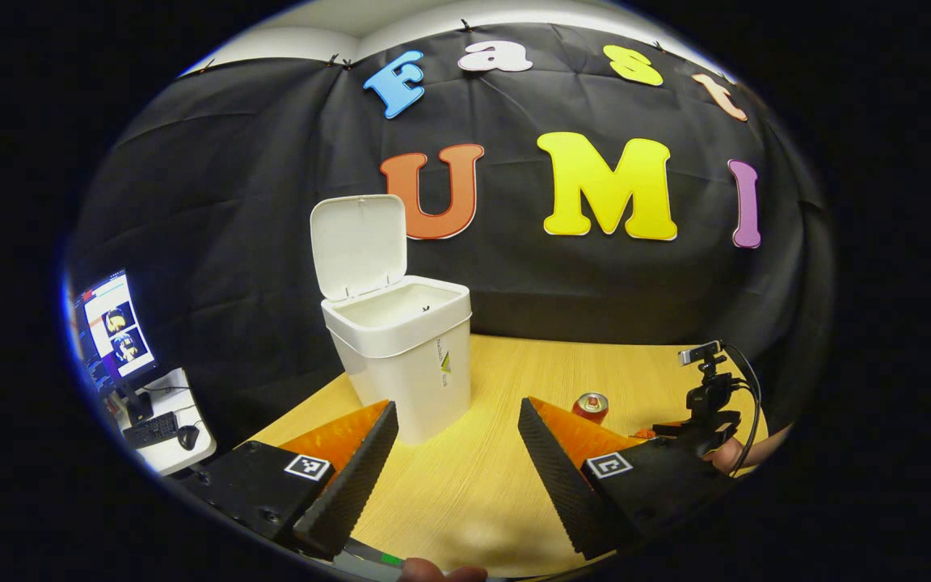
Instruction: Press the lid of the desktop garbage bin to open it, pick up the crumpled paper on the desktop and throw it into the bin, then pick up the pop can on the desktop and drop it into the bin, and finally close the garbage bin lid.
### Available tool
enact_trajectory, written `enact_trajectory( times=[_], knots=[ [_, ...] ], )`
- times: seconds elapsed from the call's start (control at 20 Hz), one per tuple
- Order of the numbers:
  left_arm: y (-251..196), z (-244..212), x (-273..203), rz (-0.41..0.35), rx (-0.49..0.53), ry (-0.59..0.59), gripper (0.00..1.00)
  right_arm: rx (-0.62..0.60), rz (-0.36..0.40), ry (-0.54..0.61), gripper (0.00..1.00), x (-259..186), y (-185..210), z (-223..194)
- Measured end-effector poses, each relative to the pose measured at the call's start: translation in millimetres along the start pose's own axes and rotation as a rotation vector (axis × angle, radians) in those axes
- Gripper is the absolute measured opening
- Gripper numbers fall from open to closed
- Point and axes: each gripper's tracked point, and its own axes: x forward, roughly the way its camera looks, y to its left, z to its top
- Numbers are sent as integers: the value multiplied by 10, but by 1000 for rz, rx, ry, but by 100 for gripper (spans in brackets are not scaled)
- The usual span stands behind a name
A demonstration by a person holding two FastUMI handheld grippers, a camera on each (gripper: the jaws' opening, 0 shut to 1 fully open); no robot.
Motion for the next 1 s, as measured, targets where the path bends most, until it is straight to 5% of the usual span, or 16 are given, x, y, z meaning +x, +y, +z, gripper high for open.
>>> enact_trajectory(
  times=[0.25,0.35,0.5,0.55,1.0],
  knots=[
    [17,55,25,-13,9,-11,99,8,-5,8,59,-15,56,4],
    [27,87,33,-20,17,-18,98,25,-22,22,31,9,54,-22],
    [70,150,44,-36,26,-36,99,29,-54,39,32,-40,16,-15],
    [81,171,65,-42,27,-42,99,44,-47,37,19,-86,46,19],
    [80,243,413,-141,-16,-79,99,95,-36,-128,19,-1199,349,793]
  ],
)
